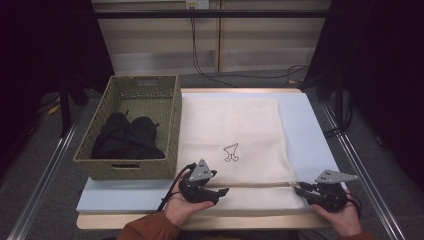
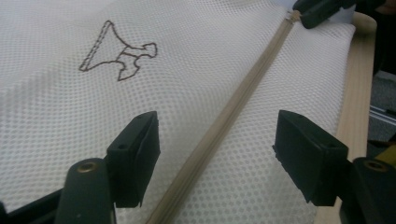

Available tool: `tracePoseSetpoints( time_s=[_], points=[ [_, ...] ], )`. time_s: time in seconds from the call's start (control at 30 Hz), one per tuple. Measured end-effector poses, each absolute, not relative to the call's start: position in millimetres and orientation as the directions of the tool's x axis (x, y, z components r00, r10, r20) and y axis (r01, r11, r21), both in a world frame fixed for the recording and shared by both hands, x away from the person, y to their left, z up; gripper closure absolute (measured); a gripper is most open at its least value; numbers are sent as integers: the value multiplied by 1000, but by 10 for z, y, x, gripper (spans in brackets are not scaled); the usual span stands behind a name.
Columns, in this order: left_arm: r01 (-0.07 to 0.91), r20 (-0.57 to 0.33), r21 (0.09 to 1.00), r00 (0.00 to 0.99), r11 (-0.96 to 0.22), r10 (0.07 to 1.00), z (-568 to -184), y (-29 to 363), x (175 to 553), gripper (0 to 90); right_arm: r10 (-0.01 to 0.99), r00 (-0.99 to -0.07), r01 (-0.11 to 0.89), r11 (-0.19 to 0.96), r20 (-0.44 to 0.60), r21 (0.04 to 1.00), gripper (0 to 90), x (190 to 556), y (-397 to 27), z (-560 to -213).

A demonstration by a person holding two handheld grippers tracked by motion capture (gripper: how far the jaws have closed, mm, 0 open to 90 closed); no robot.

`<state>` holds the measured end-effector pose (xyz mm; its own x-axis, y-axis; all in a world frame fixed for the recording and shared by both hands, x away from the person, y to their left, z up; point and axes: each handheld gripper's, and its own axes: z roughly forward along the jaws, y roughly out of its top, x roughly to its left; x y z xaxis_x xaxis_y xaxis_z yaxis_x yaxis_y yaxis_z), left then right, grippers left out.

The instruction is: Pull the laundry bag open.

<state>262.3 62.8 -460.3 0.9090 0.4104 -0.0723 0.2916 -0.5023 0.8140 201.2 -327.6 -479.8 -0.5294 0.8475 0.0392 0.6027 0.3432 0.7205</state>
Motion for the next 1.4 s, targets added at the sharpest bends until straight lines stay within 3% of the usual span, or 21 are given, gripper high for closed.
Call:
tracePoseSetpoints(
  time_s=[0.13,0.3,0.5,0.73,0.87,1.0,1.4],
  points=[
    [278,-64,812,916,-513,395,-4591,575,2599,344,854,-517,619,330,54,713,818,2019,-3265,-4790],
    [265,-49,812,919,-520,391,-4560,536,2609,344,869,-484,656,284,102,700,858,2047,-3268,-4779],
    [265,-57,810,923,-523,381,-4565,507,2633,365,864,-474,674,231,170,702,867,2078,-3330,-4779],
    [259,-79,815,936,-519,343,-4558,435,2672,533,865,-462,667,193,196,720,868,2063,-3369,-4746],
    [266,-99,818,939,-510,330,-4569,359,2702,551,862,-467,656,186,199,732,869,2057,-3383,-4723],
    [256,-110,812,950,-525,292,-4575,258,2735,623,858,-471,640,173,204,749,869,2047,-3401,-4695],
    [238,-133,824,963,-514,233,-4543,-127,2715,710,852,-474,614,140,222,777,869,2032,-3417,-4614]
  ],
)
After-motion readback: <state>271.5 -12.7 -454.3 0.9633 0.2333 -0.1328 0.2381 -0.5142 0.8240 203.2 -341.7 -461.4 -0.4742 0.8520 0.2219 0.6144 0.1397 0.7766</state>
